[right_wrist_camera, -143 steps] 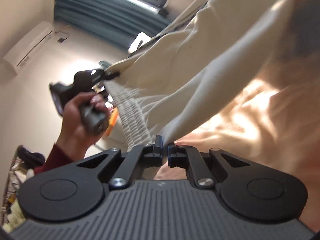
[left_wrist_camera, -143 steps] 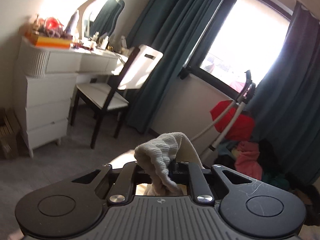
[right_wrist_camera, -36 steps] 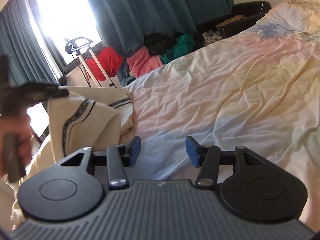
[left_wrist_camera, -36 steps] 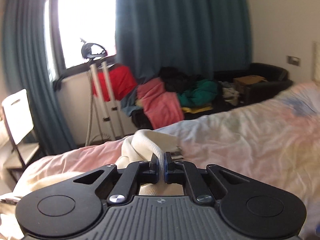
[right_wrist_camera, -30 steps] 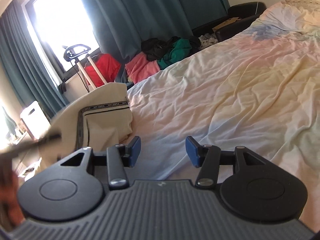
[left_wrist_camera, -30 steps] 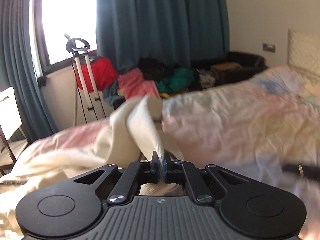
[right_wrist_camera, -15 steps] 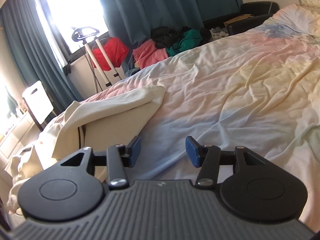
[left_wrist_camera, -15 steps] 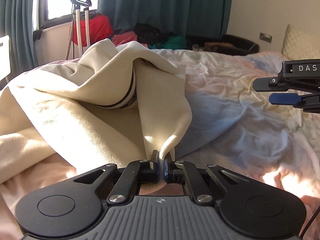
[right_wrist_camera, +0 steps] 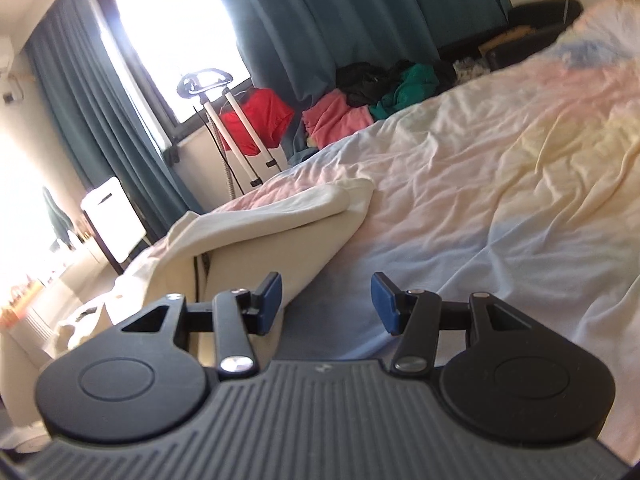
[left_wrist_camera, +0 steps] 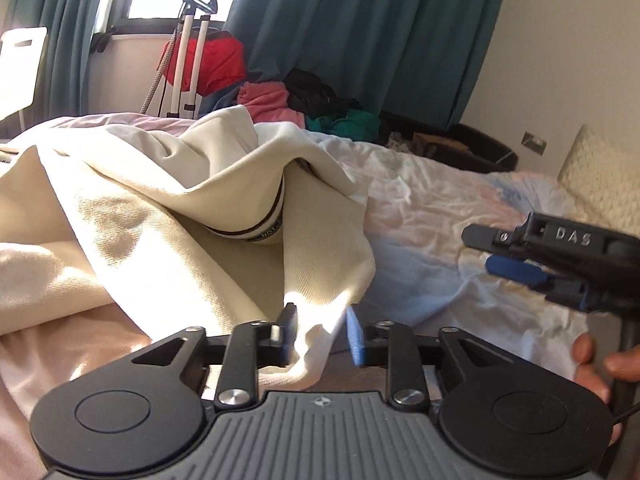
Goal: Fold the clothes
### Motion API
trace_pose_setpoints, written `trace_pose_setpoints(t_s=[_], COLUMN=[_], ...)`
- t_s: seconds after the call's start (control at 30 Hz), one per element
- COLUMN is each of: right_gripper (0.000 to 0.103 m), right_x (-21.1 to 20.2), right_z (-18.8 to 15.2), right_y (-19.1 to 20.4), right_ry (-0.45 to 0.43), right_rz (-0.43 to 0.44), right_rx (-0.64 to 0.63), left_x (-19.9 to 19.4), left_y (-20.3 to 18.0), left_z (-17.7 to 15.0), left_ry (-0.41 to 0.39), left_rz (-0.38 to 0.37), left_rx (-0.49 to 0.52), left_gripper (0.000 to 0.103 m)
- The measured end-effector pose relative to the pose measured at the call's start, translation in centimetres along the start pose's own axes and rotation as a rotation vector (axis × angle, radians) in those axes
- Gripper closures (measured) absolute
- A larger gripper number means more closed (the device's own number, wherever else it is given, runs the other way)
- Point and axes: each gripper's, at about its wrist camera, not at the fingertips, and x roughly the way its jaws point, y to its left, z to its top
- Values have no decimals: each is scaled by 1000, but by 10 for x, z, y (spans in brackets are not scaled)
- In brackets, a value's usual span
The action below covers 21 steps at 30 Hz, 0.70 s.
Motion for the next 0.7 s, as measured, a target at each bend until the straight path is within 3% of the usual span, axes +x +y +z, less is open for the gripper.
trace_pose_setpoints(t_s=[0.13, 0.27, 0.43, 0.57, 0.63, 0.7], right_gripper=[50, 50, 50, 48, 39, 41], right_x=[1, 4, 34, 76, 98, 125], right_z=[-2, -8, -11, 0, 4, 9], right_y=[6, 23, 45, 73, 86, 94], right_ry=[6, 31, 139, 219, 228, 233], right_rz=[22, 62, 244, 311, 307, 229], right_rx=[6, -27, 67, 117, 117, 126], left_x=[-11, -14, -15, -19, -23, -29], left_y=[7, 25, 54, 84, 98, 109], left_z=[6, 6, 7, 9, 9, 8], left_ry=[-13, 12, 35, 17, 14, 7], left_rz=[25, 73, 126, 124, 111, 107], left_rx=[-10, -57, -119, -217, -265, -310], left_gripper=[60, 60, 60, 60, 60, 60])
